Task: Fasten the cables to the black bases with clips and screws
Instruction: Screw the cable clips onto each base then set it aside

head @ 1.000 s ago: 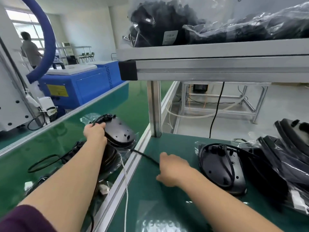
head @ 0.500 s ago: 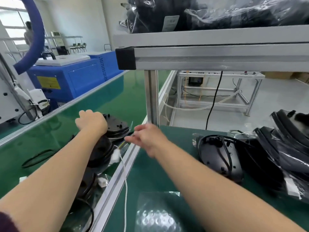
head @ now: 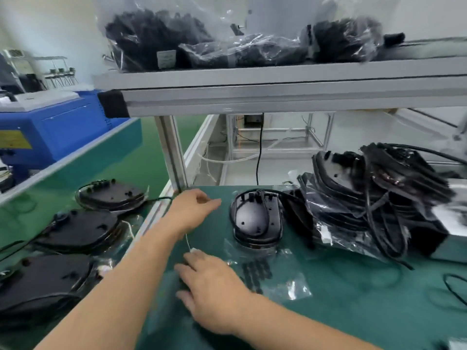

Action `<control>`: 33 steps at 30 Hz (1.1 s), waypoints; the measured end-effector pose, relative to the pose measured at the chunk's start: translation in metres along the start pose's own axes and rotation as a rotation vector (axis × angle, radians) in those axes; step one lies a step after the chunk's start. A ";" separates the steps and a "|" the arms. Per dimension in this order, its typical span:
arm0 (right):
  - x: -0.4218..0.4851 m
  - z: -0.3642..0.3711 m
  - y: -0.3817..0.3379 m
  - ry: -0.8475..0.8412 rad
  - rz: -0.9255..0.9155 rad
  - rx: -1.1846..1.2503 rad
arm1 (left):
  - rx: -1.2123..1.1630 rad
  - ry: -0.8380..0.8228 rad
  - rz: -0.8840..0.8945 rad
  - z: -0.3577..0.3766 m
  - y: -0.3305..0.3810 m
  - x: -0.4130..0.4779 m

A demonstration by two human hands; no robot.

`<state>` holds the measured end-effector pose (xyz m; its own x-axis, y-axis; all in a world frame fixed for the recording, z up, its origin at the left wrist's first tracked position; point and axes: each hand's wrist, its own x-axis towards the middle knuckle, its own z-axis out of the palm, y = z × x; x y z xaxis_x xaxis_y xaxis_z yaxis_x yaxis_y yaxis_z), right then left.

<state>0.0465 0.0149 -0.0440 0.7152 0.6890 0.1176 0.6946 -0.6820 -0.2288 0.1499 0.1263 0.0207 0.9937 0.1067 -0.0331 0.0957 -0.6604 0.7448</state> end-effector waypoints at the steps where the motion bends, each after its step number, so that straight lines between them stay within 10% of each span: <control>1: -0.015 0.004 0.003 -0.001 0.014 -0.028 | -0.050 -0.096 -0.097 0.015 0.009 -0.003; 16: -0.146 -0.013 0.045 -0.166 0.411 0.074 | -0.715 -0.285 -0.485 0.089 0.039 -0.062; 27: -0.177 -0.063 0.067 0.701 0.502 0.340 | -1.043 -0.059 -0.312 0.070 0.024 -0.178; 33: -0.156 -0.088 0.083 0.462 0.441 0.408 | -1.102 -0.200 -0.275 0.064 0.007 -0.258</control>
<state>-0.0004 -0.1710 0.0041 0.9423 0.1393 0.3044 0.3169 -0.6638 -0.6774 -0.1023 0.0471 -0.0081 0.9479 -0.0387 -0.3163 0.3062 0.3854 0.8705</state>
